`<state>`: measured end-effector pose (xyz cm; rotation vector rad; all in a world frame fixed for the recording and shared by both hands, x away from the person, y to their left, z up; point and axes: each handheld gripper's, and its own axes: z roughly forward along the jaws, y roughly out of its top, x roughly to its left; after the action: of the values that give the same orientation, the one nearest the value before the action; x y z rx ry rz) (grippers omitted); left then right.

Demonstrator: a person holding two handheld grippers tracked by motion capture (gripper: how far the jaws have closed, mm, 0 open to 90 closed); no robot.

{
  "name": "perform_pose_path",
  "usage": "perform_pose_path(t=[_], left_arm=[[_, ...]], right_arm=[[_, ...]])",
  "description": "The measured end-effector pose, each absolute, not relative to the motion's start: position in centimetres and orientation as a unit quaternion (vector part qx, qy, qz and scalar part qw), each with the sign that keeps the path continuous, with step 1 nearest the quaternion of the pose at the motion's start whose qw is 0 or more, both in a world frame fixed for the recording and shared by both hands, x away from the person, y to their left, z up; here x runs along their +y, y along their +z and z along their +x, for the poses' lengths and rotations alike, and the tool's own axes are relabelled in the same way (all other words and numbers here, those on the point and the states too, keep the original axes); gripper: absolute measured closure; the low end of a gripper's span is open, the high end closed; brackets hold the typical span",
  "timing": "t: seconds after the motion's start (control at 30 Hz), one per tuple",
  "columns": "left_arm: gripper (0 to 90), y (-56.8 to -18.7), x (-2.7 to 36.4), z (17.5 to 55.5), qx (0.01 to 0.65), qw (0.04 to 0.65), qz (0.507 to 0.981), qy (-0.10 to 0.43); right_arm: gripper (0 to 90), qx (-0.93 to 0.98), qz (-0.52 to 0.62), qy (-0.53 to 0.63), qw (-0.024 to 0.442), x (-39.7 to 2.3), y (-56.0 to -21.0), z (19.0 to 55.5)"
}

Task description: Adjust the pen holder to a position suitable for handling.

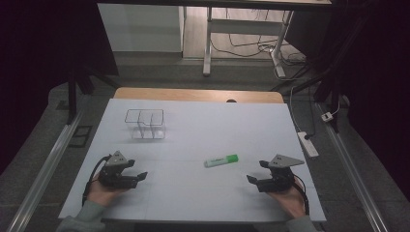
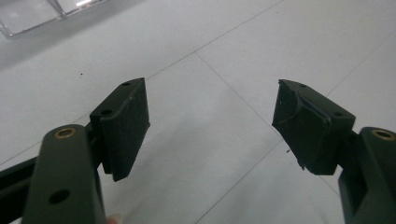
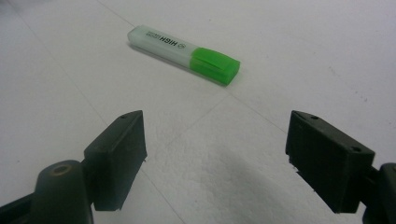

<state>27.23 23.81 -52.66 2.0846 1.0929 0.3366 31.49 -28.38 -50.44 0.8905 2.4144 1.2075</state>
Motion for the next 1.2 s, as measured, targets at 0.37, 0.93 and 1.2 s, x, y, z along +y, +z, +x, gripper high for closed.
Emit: perform_pose_path(t=[0.37, 0.93, 1.2], left_arm=[[27.0, -52.6, 23.8, 27.2, 0.425, 0.372, 0.814, 0.132], [27.9, -52.2, 24.1, 28.1, 0.434, 0.366, 0.812, 0.138], [28.2, -52.1, 24.1, 28.7, 0.434, 0.358, 0.814, 0.143]], right_arm=[[22.0, 0.838, 0.308, 0.422, 0.155, -28.4, -50.4, 31.5], [22.7, 0.838, 0.31, 0.419, 0.16, -28.5, -50.5, 31.6], [22.8, 0.838, 0.312, 0.418, 0.161, -28.5, -50.5, 31.6]])
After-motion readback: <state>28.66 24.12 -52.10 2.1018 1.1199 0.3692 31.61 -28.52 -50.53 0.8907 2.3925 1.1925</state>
